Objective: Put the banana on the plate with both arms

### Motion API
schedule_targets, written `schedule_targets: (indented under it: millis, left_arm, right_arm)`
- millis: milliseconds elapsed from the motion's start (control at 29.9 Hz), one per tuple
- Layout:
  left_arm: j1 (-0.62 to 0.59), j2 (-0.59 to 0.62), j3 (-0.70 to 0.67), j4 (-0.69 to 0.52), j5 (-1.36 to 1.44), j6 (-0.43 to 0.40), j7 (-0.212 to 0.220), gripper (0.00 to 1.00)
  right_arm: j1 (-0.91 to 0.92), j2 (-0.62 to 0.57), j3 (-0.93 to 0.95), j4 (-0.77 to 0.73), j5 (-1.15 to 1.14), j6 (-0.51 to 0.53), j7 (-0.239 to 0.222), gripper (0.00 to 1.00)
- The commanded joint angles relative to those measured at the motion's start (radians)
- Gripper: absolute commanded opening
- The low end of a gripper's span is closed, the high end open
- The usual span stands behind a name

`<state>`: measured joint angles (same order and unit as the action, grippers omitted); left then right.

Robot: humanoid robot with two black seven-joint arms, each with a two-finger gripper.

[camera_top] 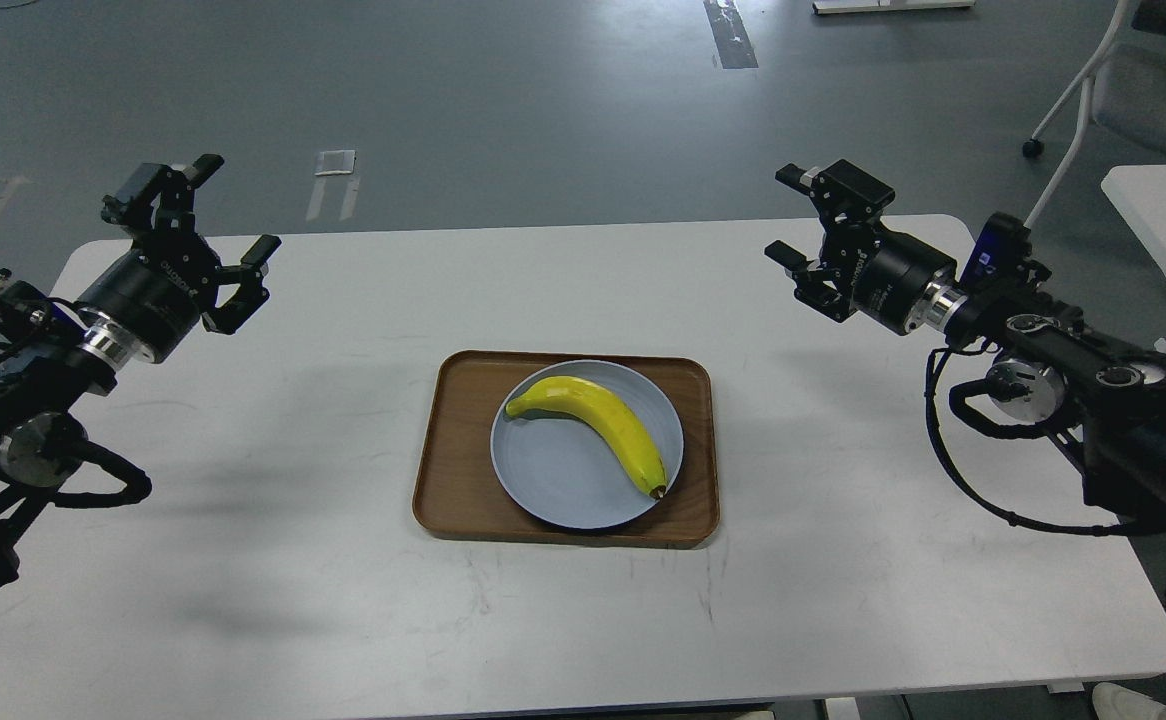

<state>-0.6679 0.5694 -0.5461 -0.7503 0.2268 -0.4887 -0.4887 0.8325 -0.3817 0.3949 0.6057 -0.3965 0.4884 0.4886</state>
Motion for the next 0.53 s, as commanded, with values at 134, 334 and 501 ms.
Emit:
schedule_targets:
  millis: [134, 334, 501]
  left_arm:
    - [0.005, -0.058, -0.002, 0.006, -0.001, 0.000, 0.000, 0.99]
    - [0.007, -0.109, 0.000, 0.015, 0.003, 0.000, 0.000, 0.99]
    - [0.005, -0.129, 0.000, 0.020, 0.006, 0.000, 0.000, 0.99]
  right_arm:
    - [-0.108, -0.020, 0.111, -0.004, 0.093, 0.000, 0.000, 0.98]
    - [-0.158, -0.023, 0.177, -0.006, 0.093, 0.000, 0.000, 0.98]
    - [-0.174, -0.025, 0.183, -0.006, 0.093, 0.000, 0.000, 0.98]
